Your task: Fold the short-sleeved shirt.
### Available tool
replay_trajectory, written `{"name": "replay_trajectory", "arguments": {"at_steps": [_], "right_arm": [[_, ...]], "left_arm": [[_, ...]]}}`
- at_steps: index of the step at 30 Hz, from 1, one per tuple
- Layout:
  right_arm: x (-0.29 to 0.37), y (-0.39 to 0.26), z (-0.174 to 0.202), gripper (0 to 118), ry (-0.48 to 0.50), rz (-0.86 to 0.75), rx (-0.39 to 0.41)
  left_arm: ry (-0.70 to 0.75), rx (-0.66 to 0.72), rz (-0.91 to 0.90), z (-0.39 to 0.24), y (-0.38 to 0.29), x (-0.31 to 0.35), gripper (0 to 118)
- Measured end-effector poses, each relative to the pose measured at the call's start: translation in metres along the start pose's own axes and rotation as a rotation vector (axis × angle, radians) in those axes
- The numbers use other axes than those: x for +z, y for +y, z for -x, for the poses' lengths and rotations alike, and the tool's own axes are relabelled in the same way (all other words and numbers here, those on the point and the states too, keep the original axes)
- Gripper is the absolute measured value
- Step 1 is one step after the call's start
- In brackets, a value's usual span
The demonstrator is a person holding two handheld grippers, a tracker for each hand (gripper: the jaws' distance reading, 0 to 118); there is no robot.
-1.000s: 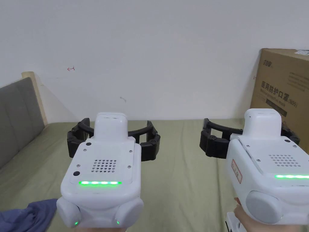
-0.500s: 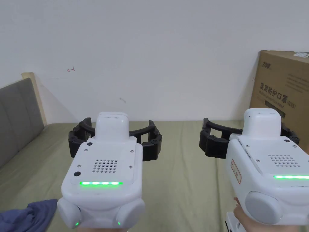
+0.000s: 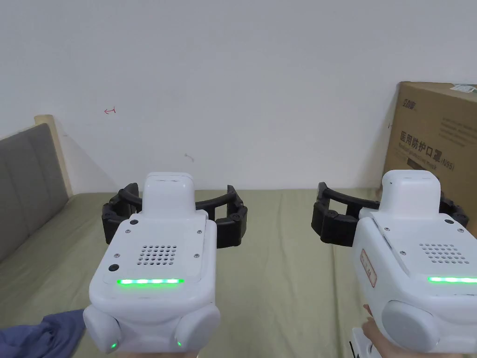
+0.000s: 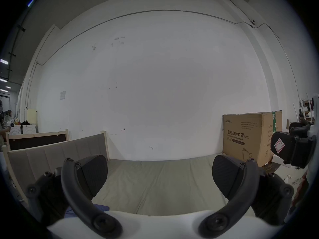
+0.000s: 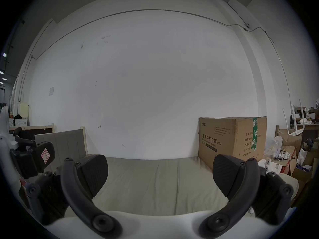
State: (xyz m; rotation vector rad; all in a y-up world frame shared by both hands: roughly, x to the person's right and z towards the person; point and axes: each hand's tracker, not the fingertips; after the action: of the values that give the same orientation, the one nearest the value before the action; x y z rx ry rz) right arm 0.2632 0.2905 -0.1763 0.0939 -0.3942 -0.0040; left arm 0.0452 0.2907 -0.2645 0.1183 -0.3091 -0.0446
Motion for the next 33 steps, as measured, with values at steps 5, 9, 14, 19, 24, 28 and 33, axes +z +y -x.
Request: {"name": "replay_trajectory", "arguments": {"at_steps": [5,9,14,19,24,28,33], "right_arm": [[-0.006,-0.002,-0.01,118,-0.047,0.06,-0.082],[-0.007,-0.006,-0.02,118,-0.059,0.071,-0.133],[-0.007,-0.005,-0.022,118,-0.091,0.071,-0.117],[0.0,-0.005,-0.018,118,-0.092,0.017,-0.05],[0.001,-0.004,-0.012,116,-0.087,0.007,0.006],[0.004,-0.004,-0.02,0,-0.044,-0.005,-0.027],[0.001,-0.003,-0.031,0,-0.029,0.055,-0.09]], "left_arm": [[0.016,-0.015,-0.018,-0.002,0.001,0.003,118],[0.013,-0.038,-0.027,-0.006,0.0,0.005,118],[-0.005,-0.032,-0.032,-0.007,-0.001,0.005,118],[0.004,0.04,-0.025,0.0,0.0,0.003,118],[0.037,0.014,0.014,0.003,0.001,-0.001,103],[0.027,-0.035,0.09,0.005,0.0,-0.007,1],[-0.044,0.032,0.098,0.013,-0.006,-0.008,0]]}}
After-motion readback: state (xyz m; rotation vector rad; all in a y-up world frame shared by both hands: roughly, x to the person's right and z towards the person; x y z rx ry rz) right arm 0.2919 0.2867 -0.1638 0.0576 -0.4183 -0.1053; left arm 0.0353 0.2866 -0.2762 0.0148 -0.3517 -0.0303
